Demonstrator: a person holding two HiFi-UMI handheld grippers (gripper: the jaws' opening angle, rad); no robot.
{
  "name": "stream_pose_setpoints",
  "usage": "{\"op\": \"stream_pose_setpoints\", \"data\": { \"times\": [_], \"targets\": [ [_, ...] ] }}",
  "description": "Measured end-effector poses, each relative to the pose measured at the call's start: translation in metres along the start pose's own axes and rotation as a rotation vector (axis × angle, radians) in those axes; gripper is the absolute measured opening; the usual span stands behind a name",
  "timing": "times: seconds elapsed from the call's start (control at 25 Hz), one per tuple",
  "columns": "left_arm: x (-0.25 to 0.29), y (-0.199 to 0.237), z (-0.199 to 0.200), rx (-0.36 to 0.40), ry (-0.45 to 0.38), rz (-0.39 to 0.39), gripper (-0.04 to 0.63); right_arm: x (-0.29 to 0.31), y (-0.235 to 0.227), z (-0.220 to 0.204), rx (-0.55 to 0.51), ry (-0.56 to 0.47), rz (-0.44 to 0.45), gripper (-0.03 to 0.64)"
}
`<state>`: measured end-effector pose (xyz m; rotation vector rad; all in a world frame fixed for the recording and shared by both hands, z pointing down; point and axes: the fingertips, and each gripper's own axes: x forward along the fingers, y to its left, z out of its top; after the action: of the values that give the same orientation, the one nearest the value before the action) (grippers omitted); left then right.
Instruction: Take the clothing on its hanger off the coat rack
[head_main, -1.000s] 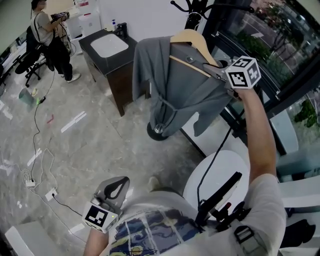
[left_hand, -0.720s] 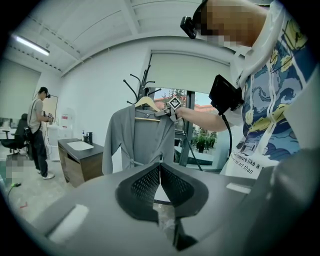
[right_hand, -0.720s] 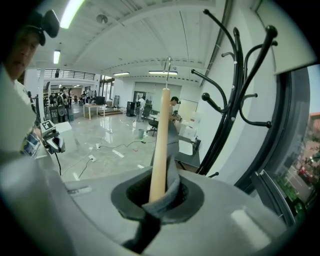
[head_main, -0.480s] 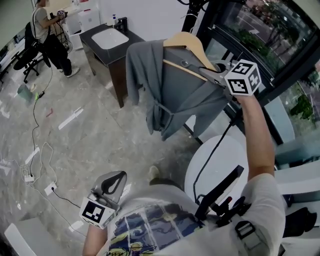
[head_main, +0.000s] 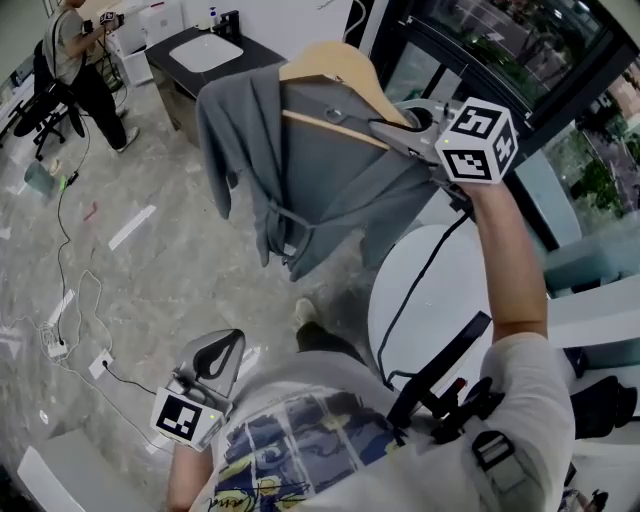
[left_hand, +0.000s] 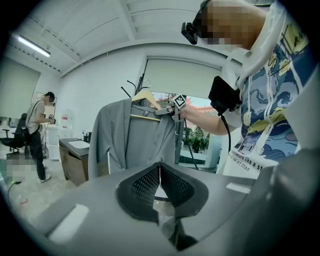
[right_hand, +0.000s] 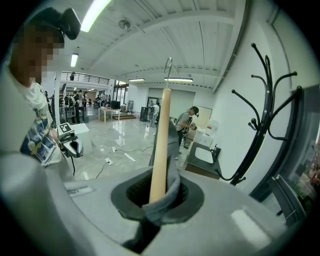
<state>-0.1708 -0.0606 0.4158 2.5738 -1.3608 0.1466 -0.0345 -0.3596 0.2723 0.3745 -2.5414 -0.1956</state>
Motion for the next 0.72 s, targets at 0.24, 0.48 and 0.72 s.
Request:
{"op": "stream_pose_setpoints", "data": {
  "times": [0.24,0.48,0.72],
  "targets": [
    [-0.017,-0.017,-0.007,-0.001,0.0,-0.007,0.009,-0.007,0.051,0.007,-0.02,-0.024,0.036,0.009],
    [-0.024,-0.03,-0.002,0.003,-0.013,-0.001,0.009,-0.017,0.086,0.016,-0.051,-0.03,0.069,0.009],
    [-0.044,-0.039,-0.017,0.01,-0.016,-0.011,0.009,-0.023,0.138,0.022,-0.088,-0.037,0.094,0.009]
  ]
}}
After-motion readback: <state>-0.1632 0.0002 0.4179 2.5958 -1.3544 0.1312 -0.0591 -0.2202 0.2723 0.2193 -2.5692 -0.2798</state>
